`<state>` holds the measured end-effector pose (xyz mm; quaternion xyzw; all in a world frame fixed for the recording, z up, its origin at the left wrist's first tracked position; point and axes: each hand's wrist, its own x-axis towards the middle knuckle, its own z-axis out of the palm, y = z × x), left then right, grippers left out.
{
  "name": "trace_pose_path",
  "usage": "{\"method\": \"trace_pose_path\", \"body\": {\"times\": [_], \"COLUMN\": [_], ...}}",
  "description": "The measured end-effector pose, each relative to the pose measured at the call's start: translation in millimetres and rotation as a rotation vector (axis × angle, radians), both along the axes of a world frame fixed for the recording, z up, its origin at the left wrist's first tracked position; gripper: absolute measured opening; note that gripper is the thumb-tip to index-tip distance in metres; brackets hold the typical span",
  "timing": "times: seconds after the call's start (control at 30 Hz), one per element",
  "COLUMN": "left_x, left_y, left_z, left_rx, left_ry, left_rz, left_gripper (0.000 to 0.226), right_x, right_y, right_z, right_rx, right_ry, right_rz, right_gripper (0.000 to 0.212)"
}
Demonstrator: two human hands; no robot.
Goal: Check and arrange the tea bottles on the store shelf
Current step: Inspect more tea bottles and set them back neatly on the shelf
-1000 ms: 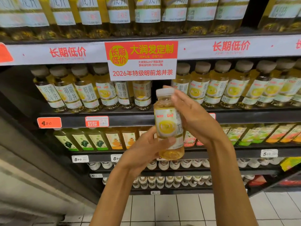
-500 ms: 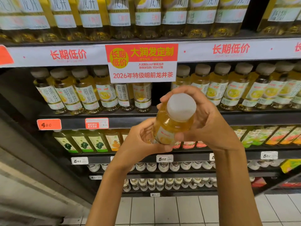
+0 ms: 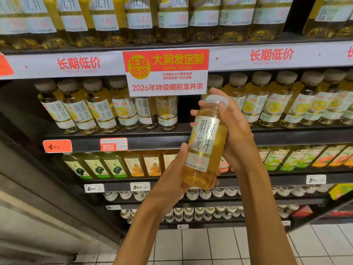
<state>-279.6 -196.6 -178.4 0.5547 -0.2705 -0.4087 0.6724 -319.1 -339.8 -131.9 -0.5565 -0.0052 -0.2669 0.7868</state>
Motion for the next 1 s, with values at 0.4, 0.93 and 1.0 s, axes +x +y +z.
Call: {"method": "trace_pose_path", "body": {"times": [0.4, 0.93, 1.0], "left_x": [-2, 4, 7], "left_y": [-16, -19, -18], "left_z": [-2, -5, -9], "left_rx": [-0.092, -0.213, -0.163], "left_ry": [-0.014, 0.55, 0.514], "left_rz": [0.077, -0.091, -0.105], "left_gripper": [0.074, 0.067, 0.068], "right_x": [2, 20, 18], "right_y": [5, -16, -18], "right_z": [7, -17, -19], "right_rx": [-0.361, 0.21, 0.195], "right_ry": [0.014, 0.122, 0.094], "right_rz": [-0.196, 0.024, 0.051], "right_gripper": [0.037, 0.035, 0.027]}}
